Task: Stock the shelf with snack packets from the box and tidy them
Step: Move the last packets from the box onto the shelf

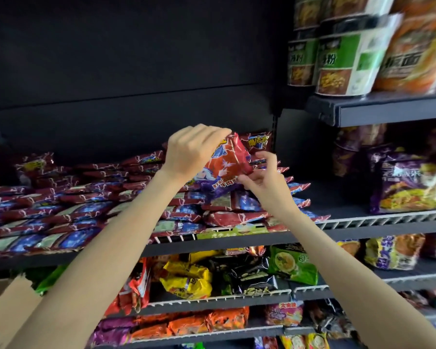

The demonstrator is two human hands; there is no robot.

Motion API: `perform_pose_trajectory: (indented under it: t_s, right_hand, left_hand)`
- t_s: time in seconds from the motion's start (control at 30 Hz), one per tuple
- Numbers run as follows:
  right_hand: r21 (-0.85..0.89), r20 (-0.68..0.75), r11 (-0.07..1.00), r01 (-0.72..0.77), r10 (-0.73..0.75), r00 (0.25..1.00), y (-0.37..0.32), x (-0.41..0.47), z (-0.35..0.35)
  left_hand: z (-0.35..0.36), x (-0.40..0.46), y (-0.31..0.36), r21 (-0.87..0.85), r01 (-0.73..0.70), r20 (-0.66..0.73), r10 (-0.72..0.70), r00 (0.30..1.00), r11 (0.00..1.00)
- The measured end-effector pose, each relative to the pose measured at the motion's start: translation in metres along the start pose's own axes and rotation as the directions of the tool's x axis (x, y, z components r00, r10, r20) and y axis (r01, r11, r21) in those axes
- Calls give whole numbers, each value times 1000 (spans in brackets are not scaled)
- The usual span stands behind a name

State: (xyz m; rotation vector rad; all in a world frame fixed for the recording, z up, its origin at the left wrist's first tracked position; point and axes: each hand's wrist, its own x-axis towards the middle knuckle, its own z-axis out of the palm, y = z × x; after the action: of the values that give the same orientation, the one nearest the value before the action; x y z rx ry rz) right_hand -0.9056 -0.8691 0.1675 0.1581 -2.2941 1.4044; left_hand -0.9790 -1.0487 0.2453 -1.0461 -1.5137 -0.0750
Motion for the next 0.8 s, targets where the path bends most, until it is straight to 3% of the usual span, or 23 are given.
perform_pose_trajectory:
  t_s: [0.07, 0.2, 0.33, 0.4, 0.47, 0.53, 0.6, 0.63, 0.7, 0.8]
  right_hand:
    - [-26, -11, 999, -23, 22, 1000, 3, 16, 4]
    - [-256, 138, 966, 41, -6, 990, 19, 29, 9]
    - [-546, 250, 827, 134, 8, 968, 31, 26, 0]
    - [-609, 263, 772, 183, -20, 964, 39, 27, -4]
    - [-549, 307, 804, 229, -61, 950, 46, 30, -7]
    - [-489, 360, 824, 285, -107, 927, 50, 34, -7]
    - [-454, 388, 839, 300, -116, 914, 47, 37, -4]
    - [-441, 404, 843, 308, -119, 907, 44, 37, -2]
    - [-411, 450, 850, 330, -125, 884, 43, 35, 1]
    - [-362, 502, 874, 323, -109, 858, 45, 35, -5]
  left_hand:
    - [3, 2, 8, -50, -45, 9, 46, 999, 998]
    - [1, -12, 30, -126, 7, 76, 3, 997, 992]
    - [-7, -30, 69, -246, 121, 279, -49, 959, 962]
    - [-15, -35, 74, -262, 209, 386, -96, 918, 942]
    - [-28, -43, 63, -223, 354, 512, -200, 835, 908]
    - [-41, -55, 45, -176, 602, 695, -335, 636, 779]
    - [-48, -68, 33, -135, 799, 836, -366, 409, 586]
    - [-48, -74, 31, -127, 843, 869, -352, 349, 523]
    - [-47, -78, 32, -147, 870, 883, -334, 330, 471]
    - [-38, -72, 38, -192, 842, 851, -342, 399, 504]
